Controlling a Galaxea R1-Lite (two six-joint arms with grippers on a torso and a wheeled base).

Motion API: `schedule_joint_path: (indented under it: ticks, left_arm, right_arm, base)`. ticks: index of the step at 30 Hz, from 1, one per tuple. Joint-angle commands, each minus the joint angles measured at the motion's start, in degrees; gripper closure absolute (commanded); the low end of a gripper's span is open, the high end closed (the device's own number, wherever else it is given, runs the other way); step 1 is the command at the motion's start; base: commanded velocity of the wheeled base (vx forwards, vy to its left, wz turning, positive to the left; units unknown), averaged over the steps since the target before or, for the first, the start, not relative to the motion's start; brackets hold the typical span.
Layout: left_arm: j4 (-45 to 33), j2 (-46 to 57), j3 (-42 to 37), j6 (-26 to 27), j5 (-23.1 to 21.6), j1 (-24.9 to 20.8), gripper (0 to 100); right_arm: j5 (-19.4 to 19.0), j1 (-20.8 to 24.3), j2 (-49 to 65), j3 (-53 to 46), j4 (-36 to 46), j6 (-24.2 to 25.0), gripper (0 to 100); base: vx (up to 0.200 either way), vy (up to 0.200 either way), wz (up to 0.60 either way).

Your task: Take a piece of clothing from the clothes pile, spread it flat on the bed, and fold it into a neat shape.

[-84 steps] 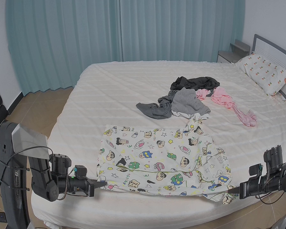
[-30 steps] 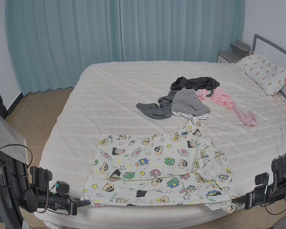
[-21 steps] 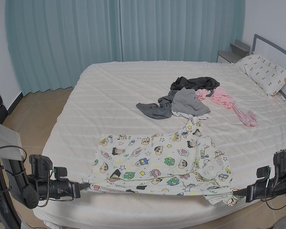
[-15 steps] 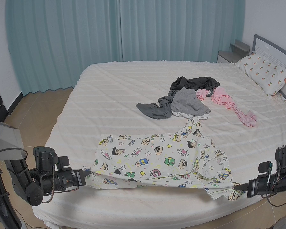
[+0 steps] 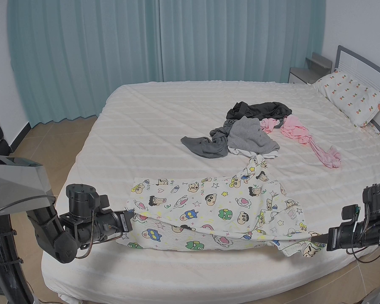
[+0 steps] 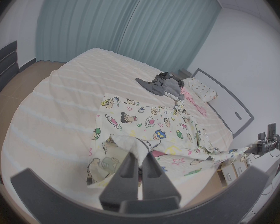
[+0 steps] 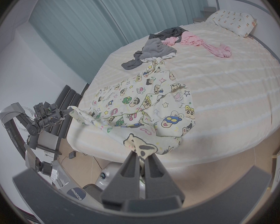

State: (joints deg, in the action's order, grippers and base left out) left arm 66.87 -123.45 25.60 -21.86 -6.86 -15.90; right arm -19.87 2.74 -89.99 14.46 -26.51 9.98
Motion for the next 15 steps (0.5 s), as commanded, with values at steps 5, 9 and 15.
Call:
schedule_joint_path:
  ticks: [5, 9, 15]
  left_arm:
    - [-3.7, -5.7, 5.4, -0.1, 1.3, 0.2, 100]
    - [-7.4, -6.6, 7.8, -0.2, 1.7, 0.5, 100]
    - [-12.1, -8.6, 11.0, -0.2, 3.4, 1.0, 100]
  right_arm:
    - [0.0, -0.6, -9.7, 2.2, -4.0, -0.1, 100]
    - [0.2, -0.4, -14.7, 2.2, -10.7, 0.0, 100]
    - [1.4, 0.2, -21.9, 2.5, -19.9, 0.1, 100]
  base:
    - [0.0, 0.0, 0.0]
    - [0.0, 0.0, 0.0]
    - [0.0, 0.0, 0.0]
